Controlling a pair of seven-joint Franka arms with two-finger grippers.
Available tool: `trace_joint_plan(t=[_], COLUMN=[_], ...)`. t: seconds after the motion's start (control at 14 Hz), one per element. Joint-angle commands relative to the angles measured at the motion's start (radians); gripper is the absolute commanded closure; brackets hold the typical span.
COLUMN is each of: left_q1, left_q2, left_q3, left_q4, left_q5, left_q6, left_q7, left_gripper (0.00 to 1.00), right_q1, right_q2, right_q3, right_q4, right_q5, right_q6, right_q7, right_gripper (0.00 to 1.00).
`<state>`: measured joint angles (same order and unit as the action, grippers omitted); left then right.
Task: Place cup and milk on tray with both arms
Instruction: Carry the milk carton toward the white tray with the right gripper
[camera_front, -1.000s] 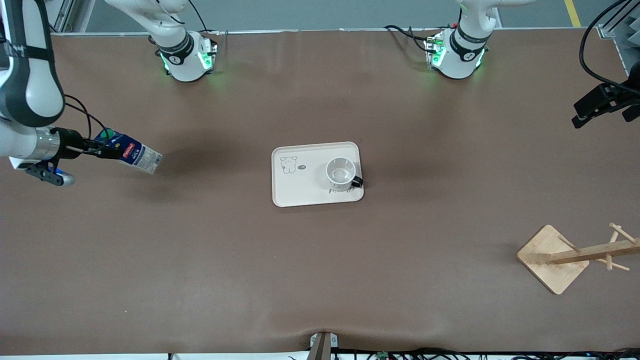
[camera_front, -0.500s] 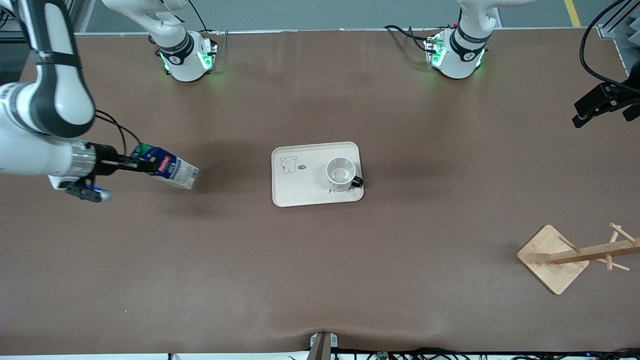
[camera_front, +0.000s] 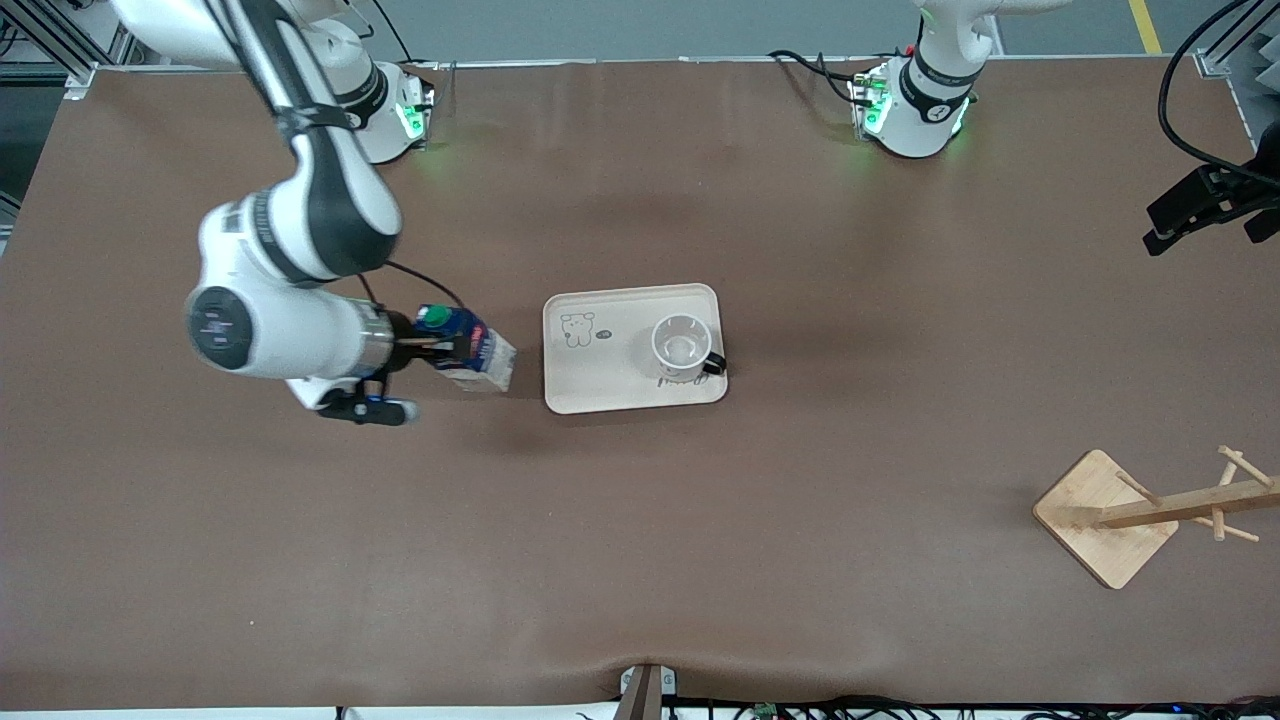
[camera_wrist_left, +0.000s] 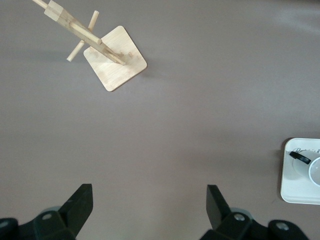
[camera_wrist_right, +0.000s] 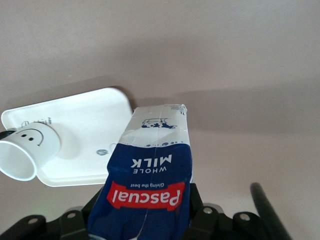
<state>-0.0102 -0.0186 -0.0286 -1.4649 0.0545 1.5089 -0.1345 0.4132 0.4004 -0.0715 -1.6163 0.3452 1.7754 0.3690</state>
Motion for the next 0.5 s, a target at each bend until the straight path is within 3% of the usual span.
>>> trace_joint_plan(t=[0.0,0.43], left_q1=[-0.004,-0.005], left_q2=[-0.021,-0.023], left_q3=[0.009,0.009], left_q4=[-0.014,-0.015], left_q5=[-0.013,-0.012], left_q6=[0.004,-0.003], left_q7=[0.024,0.019], left_gripper=[0.00,0.00], right_q1=[0.051,0.162], right_q2=[0.083,0.104], right_q3=[-0.013,-0.013], right_q4=[0.117,0.116], right_q5=[0.017,0.018], right_q6=[-0.024,-0.021], right_q7=[0.048,0.053], right_gripper=[1.00,1.00])
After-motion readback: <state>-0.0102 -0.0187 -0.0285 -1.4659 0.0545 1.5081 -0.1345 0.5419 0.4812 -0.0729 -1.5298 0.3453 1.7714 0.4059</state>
